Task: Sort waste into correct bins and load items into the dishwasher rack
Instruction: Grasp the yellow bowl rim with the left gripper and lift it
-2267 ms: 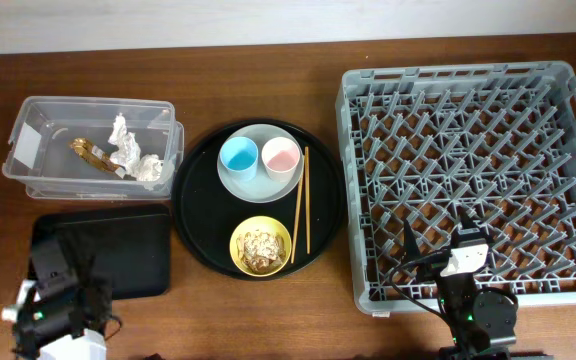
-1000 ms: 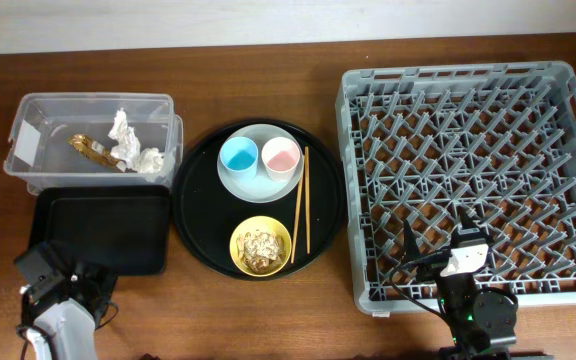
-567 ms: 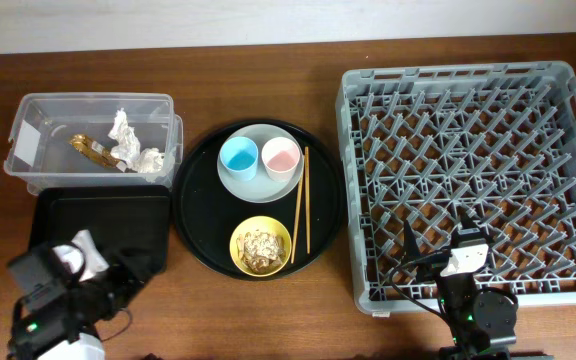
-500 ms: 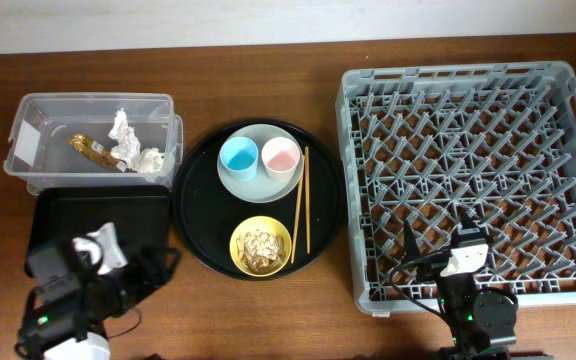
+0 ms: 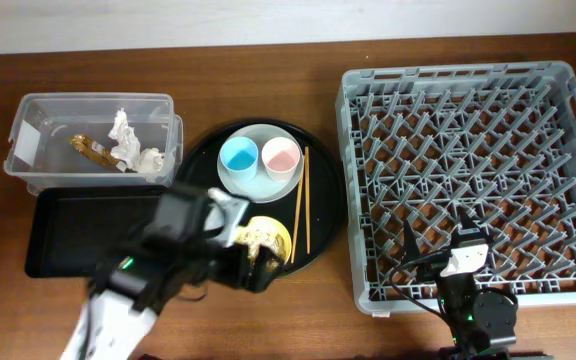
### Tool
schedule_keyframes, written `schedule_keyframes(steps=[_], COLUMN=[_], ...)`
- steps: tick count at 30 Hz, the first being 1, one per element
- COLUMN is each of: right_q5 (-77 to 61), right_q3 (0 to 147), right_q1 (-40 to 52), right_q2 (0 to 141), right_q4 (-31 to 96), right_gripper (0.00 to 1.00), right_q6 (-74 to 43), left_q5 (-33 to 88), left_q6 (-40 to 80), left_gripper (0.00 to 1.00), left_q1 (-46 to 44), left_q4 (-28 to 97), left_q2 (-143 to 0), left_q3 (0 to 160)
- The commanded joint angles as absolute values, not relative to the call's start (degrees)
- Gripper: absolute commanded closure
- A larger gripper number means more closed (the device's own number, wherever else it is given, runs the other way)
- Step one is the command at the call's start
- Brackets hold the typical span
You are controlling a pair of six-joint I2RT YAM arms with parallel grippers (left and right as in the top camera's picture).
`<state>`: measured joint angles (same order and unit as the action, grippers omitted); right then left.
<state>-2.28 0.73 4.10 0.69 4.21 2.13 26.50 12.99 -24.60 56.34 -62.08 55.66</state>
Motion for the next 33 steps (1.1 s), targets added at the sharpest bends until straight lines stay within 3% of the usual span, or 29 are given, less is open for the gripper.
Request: schedule_keyframes(steps=[1,7,9,10,12,15,19,26,33], right_q5=[-2.4,-2.4,-2.4,-2.4,-2.4,-2.4,-2.4,-2.4,-2.4], right_q3=[0.3,0.3,0.3,0.3,0.3,0.3,0.3,0.3,0.3], right_q1=[3.7,3.7,3.7,3.7,3.7,3.7,3.7,3.7,3.7], right_q2=[0.3,0.3,0.3,0.3,0.3,0.3,0.3,0.3,0.3], right_q4=[4.3,4.3,4.3,4.2,4.3,4.3,4.3,4.3,4.3], right_gripper=[0.02,0.02,0.02,0.02,0.02,0.02,0.02,0.02,0.02], right_q6=[2.1,2.1,2.1,2.1,2.1,2.1,2.1,2.1,2.1], left_q5=[13.2,9.0,4.9,3.3,0.2,-3.8,-9.8,-10.6,-9.8], left_q6=[20.3,20.4,20.4,20.4,22.0,23.7,25.1,26.2,26.3], left_gripper=[0.01,0.01,0.16,0.34,0.53,0.6,0.89,0.9,0.78], left_q1=[-31.5,-38.6,-40.4,-40.9,-42.4,-44.8,-48.1,-48.6,-48.6], left_q4=[54.4,44.9,43.2,42.8,40.8,39.3,38.8,38.2,38.6], left_q2=[-72.2,-86.5,-88.3,-88.5,-88.5,-88.5,-89.2,-94.8,-95.5], left_q3=[58.7,58.7,58.7,58.7,58.6,58.5,58.1,58.1,58.1])
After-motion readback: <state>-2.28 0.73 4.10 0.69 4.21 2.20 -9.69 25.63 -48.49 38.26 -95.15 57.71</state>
